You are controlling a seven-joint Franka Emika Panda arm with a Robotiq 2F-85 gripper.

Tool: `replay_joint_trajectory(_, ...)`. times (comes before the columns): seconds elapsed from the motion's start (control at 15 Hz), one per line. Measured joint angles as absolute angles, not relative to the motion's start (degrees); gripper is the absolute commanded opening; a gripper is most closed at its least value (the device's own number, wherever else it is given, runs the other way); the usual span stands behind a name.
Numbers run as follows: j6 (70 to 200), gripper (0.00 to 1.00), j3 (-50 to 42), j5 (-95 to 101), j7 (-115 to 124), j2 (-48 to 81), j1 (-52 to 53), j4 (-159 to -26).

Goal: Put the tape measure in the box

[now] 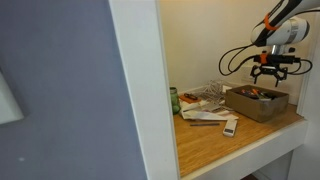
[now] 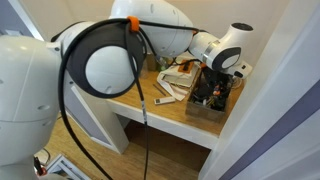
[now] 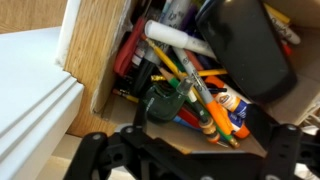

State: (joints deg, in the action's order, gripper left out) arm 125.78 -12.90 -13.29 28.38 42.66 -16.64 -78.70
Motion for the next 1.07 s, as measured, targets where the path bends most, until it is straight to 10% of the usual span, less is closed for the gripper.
replay_joint_trajectory(1.07,118.11,1.0,-10.22,7.26,13.27,22.13,-2.59,-97.71)
